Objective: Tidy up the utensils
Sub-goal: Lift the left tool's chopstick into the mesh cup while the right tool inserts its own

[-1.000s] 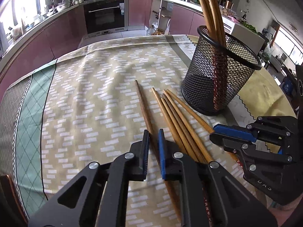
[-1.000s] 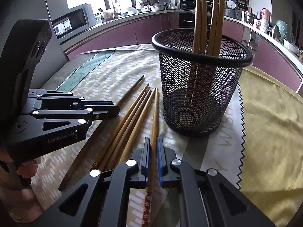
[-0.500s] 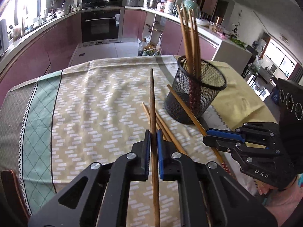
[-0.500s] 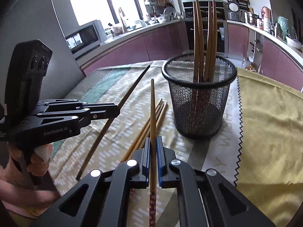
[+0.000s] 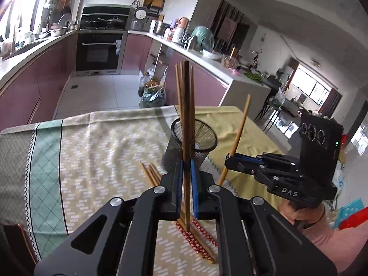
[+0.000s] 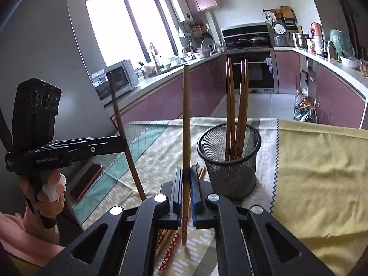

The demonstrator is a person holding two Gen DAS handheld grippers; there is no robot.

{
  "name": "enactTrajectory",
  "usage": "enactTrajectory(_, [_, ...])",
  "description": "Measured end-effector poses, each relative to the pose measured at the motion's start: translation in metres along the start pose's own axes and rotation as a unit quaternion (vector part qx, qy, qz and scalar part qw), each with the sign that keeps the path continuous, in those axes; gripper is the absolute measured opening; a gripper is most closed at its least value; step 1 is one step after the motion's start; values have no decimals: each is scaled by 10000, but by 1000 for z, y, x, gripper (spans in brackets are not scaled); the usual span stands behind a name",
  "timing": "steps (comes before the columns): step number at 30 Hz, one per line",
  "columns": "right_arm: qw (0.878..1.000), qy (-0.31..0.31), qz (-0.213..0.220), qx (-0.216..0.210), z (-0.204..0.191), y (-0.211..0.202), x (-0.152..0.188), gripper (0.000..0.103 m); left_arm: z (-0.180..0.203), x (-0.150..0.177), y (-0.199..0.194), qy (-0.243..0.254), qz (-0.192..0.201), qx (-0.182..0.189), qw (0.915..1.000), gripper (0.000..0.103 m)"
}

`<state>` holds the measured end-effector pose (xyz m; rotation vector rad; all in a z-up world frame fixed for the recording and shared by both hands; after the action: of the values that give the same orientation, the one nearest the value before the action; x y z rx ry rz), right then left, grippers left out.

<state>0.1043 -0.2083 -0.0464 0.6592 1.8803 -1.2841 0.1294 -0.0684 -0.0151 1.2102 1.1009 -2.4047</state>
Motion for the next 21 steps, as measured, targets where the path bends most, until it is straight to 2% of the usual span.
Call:
enactTrajectory(14, [9966, -270, 751, 194, 7, -31, -64, 5, 23, -72, -17, 307, 785, -3, 9964, 7])
enactTrajectory(21, [9936, -282, 1041, 345, 20, -38, -93, 5, 38, -103, -14, 579, 985, -234, 9932, 7])
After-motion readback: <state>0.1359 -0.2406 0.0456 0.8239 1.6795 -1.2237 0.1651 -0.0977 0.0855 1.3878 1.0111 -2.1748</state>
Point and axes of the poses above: each gripper's, at about its wrist camera, not at the fingertips, and y roughly the way its jaws point, z to its right, x to its underside, the point moved 6 cm from there along y, roughly the way its jaws point, and after that the axes turned 8 degrees about x, right-handed, at the moved point
